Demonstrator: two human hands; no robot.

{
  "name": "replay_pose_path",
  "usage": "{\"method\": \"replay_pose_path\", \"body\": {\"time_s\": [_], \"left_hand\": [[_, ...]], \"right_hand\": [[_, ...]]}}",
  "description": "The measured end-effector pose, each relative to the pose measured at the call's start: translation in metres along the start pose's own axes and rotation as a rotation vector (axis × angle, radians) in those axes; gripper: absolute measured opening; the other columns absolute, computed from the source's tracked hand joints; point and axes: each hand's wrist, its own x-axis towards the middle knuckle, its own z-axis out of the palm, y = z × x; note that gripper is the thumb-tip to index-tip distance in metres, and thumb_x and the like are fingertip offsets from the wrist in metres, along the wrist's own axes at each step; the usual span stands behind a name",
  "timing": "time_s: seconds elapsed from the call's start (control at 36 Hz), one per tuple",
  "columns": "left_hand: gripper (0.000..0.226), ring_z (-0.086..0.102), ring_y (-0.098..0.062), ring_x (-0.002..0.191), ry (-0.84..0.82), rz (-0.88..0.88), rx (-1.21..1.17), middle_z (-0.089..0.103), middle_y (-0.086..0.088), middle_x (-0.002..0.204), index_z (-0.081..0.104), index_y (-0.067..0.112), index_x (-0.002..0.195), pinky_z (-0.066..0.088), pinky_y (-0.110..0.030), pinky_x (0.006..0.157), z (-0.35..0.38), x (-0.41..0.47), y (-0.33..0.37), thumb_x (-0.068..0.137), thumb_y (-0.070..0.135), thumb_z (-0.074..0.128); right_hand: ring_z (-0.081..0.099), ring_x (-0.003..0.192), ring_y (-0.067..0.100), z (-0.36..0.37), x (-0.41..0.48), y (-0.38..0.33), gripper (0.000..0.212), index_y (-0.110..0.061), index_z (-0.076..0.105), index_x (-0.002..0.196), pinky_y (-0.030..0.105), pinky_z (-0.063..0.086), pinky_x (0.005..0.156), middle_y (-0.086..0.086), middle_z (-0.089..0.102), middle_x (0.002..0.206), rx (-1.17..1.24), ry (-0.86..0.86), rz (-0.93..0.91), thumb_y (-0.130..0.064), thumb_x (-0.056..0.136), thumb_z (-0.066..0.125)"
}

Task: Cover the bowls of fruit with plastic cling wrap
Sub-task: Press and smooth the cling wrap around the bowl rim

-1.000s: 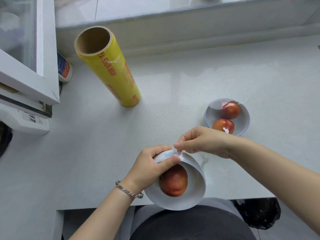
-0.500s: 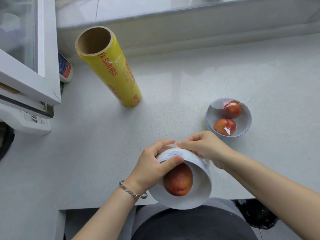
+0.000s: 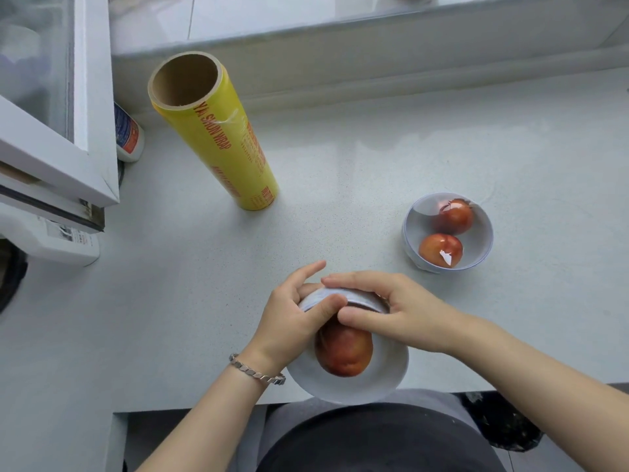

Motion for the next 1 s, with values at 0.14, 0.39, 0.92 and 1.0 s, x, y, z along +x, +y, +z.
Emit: {"method": "replay_pose_path", "body": {"time_s": [0.14, 0.39, 0.92, 1.0], "left_hand": [[0.079, 0.069, -0.012, 0.088, -0.020, -0.016, -0.045, 0.075, 0.007, 0.088, 0.052, 0.036, 0.112, 0.054, -0.026, 0.080, 0.002, -0.001, -0.002, 0.043, 0.069, 0.075], [0.037, 0.065, -0.009, 0.097, 0.199, 0.040, -0.141, 0.073, 0.011, 0.095, 0.072, 0.030, 0.091, 0.050, -0.029, 0.087, -0.004, 0.003, -0.001, 0.064, 0.054, 0.067], [0.069, 0.065, -0.008, 0.083, -0.035, 0.040, 0.013, 0.073, 0.003, 0.088, 0.072, 0.017, 0.089, 0.051, -0.023, 0.075, -0.006, 0.015, 0.007, 0.054, 0.076, 0.064], [0.045, 0.064, 0.001, 0.078, 0.006, 0.054, -0.007, 0.072, 0.015, 0.079, 0.071, 0.025, 0.083, 0.047, -0.014, 0.070, -0.003, 0.012, 0.007, 0.058, 0.061, 0.063]], "right_hand": [[0.054, 0.109, -0.008, -0.003, 0.001, 0.002, 0.055, -0.027, 0.056, 0.125, 0.017, 0.042, 0.098, -0.016, 0.061, 0.120, 0.004, -0.042, 0.080, -0.031, 0.074, 0.075], [0.064, 0.100, 0.008, -0.021, -0.009, 0.023, 0.047, -0.018, 0.064, 0.111, 0.018, 0.048, 0.082, -0.003, 0.070, 0.105, 0.384, -0.098, 0.150, -0.038, 0.068, 0.067], [0.067, 0.087, 0.002, -0.018, -0.002, 0.019, 0.029, -0.027, 0.065, 0.103, 0.008, 0.048, 0.071, -0.004, 0.073, 0.097, 0.399, 0.032, 0.182, -0.034, 0.075, 0.071], [0.063, 0.076, -0.003, -0.024, 0.006, 0.016, 0.014, -0.023, 0.065, 0.096, 0.007, 0.043, 0.067, -0.009, 0.069, 0.087, 0.367, 0.068, 0.177, -0.029, 0.084, 0.060]]}}
